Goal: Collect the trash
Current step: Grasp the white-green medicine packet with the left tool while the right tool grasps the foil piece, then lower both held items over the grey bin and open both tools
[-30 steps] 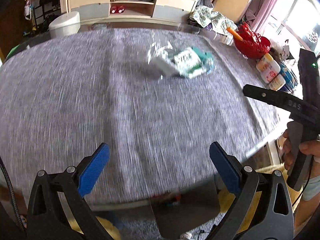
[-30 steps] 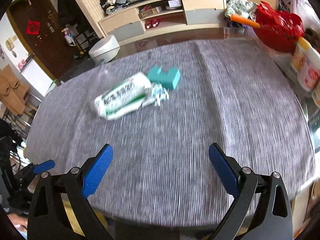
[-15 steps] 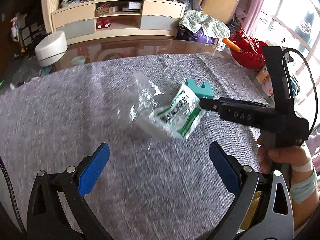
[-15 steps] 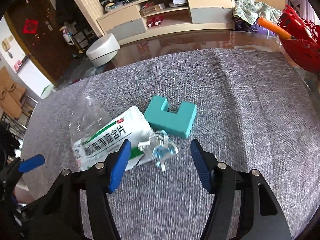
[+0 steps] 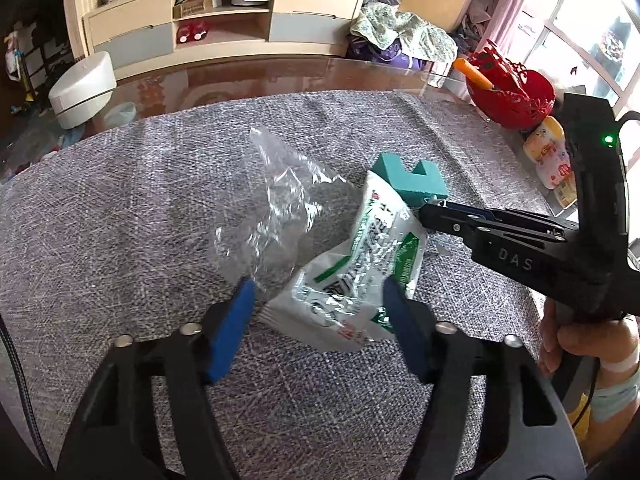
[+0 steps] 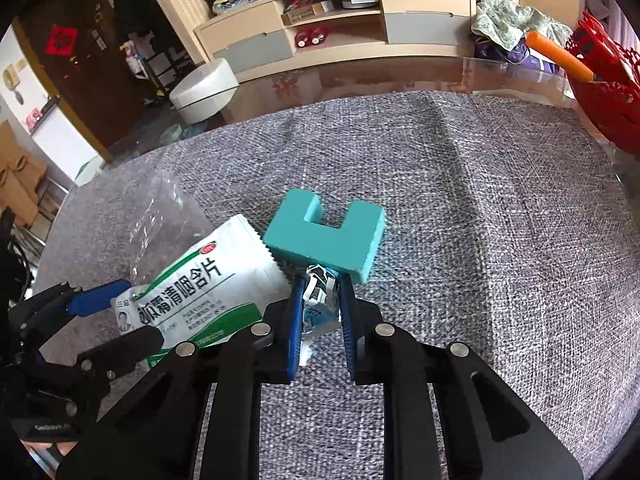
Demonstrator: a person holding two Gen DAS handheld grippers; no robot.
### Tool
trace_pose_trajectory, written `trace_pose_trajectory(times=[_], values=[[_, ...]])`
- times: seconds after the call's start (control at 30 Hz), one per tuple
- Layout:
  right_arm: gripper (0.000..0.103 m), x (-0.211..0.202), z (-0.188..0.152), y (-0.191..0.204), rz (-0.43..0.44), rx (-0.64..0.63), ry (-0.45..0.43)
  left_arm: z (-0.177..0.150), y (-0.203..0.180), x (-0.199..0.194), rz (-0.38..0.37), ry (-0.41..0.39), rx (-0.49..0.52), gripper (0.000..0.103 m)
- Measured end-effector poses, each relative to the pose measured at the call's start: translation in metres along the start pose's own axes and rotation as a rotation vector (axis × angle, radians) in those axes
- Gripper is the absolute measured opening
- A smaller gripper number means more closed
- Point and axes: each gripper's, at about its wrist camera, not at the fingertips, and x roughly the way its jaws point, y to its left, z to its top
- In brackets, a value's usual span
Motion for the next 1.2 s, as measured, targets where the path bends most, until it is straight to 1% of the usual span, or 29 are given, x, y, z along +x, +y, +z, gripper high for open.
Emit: trace_pose_trajectory(times=[0.03,0.23,0.27,0.33,0.4,0.5,0.6,0.77,0.9,0.97,1.2], values=[[0.018,0.0,0.0,-0.001,0.001,0.002,0.0,0.0,-0.002,0.001,-0.004,0.001,0.004,0.047],[0.018,-0.004,-0.003,0.002,0.001,-0.005,0.002,-0.006,-0.013,-0.001,-0.02,0.022,0.036,0.029],[0.018,-0.004,-0.005,0.003,0.003,-0.005,0.004,-0.009,-0.016,-0.001,-0.025,0.029,0.039,0.028],[0.017,-0.008,-0.011,0.007,0.012,-0.013,0.012,-0.017,-0.022,-0.001,-0.03,0.041,0.045,0.019],[0.016,-0.012,-0.018,0.009,0.011,-0.02,0.014,-0.026,-0.029,-0.003,-0.028,0.047,0.055,0.013],[0.016,-0.022,-0.027,0.009,0.011,-0.016,0.013,-0.042,-0.043,-0.011,-0.027,0.049,0.077,0.008],[0.016,-0.041,-0.036,0.01,0.013,-0.013,0.0,-0.053,-0.049,-0.025,-0.025,0.037,0.076,0.008],[0.016,-0.076,-0.053,0.015,0.026,-0.023,-0.028,-0.078,-0.052,-0.062,-0.02,0.003,0.048,0.008],[0.016,-0.103,-0.076,0.025,0.053,-0.039,-0.048,-0.101,-0.058,-0.09,-0.009,-0.02,0.042,0.008],[0.016,-0.11,-0.09,0.031,0.066,-0.054,-0.046,-0.116,-0.06,-0.104,-0.009,-0.035,0.029,0.008],[0.016,-0.13,-0.136,0.05,0.091,-0.105,-0.013,-0.158,-0.068,-0.132,-0.019,-0.054,0.002,0.008]])
